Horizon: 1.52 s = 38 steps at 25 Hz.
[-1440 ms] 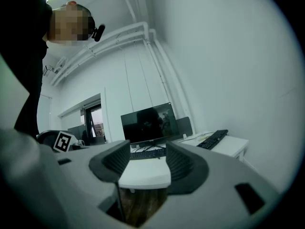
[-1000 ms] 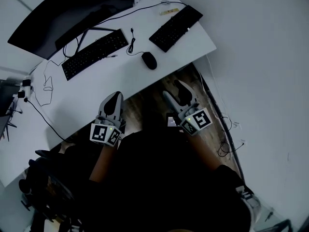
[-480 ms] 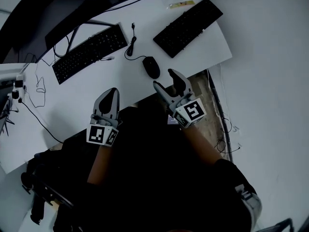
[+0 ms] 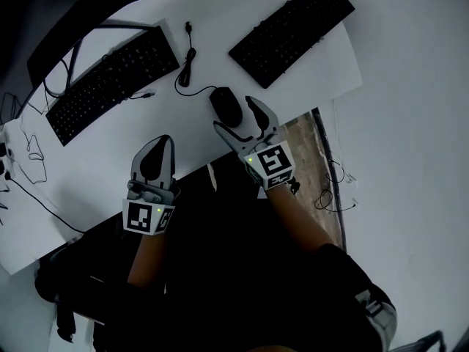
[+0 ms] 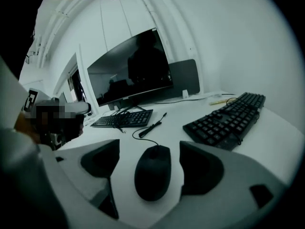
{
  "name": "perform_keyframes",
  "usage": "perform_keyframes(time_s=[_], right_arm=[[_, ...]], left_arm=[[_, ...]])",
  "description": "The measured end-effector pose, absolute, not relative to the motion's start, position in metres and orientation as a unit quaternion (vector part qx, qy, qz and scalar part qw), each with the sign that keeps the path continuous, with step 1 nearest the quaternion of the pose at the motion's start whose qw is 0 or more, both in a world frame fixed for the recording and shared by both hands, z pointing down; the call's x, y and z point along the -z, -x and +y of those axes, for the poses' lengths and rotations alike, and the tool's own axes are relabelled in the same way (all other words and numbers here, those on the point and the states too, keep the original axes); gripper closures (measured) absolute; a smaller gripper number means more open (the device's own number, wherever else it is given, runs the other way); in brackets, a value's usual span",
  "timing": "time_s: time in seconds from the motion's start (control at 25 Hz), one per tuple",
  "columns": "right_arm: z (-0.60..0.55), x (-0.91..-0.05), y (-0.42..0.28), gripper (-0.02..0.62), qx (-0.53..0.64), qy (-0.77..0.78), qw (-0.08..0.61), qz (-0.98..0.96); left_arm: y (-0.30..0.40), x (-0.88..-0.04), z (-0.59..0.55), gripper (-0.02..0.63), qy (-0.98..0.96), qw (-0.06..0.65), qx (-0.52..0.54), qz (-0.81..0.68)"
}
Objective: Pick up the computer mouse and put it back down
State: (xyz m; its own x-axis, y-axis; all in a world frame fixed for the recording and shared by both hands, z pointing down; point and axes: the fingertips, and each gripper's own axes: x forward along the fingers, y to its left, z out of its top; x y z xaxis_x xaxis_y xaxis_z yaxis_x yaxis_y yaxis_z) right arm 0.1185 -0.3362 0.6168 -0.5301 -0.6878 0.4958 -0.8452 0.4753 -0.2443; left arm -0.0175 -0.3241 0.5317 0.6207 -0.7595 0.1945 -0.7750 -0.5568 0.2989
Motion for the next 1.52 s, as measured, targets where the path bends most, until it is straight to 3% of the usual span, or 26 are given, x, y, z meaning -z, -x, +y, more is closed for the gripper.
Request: perform_keyframes(time_s=[0.4,0.84,1.16,1.52], right_arm=[[-0.340,-0.675,-0.112,0.218,-0.247,-0.462,0.277,-0.806],[-0.344,-0.686,-0.112,0.244,-0.227,-0.471,0.326,-0.788],[-0.344,-0.682,-0.116,0.279,-0.227,-0.457,0.317,-0.800],[-0.356,-0.611,-0.125,0.281,-0.206,-0.461,0.212,-0.837]], left_arm=[[0.016,-0.564,-0.346,0.612,-0.893,0.200,-0.025,-0.402],[0.022,-0.567,-0.342,0.612,-0.901,0.205,-0.024,-0.383],[0.027,-0.564,-0.342,0.612,-0.897,0.200,-0.022,-0.394],[0.028,-0.541,-0.335,0.612,-0.885,0.203,-0.011,-0.420]])
